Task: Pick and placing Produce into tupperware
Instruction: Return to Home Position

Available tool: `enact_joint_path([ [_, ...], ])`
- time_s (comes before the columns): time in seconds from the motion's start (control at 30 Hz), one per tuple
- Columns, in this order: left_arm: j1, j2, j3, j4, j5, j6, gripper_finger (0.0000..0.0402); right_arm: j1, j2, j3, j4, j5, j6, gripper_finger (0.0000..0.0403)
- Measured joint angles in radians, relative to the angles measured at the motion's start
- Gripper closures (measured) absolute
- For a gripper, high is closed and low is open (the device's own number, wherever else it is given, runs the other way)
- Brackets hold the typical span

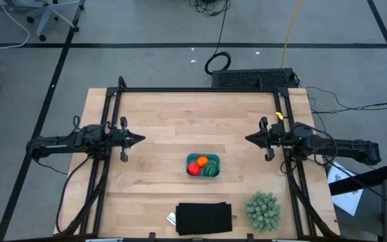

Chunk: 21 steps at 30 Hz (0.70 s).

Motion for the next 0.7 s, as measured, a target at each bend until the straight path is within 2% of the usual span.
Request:
enact_joint_path([
  [0.7, 0.000, 0.000, 0.000, 0.000, 0.000, 0.000, 0.0385, 0.000, 0.000, 0.000, 0.014, -0.001, 0.050, 0.0403],
])
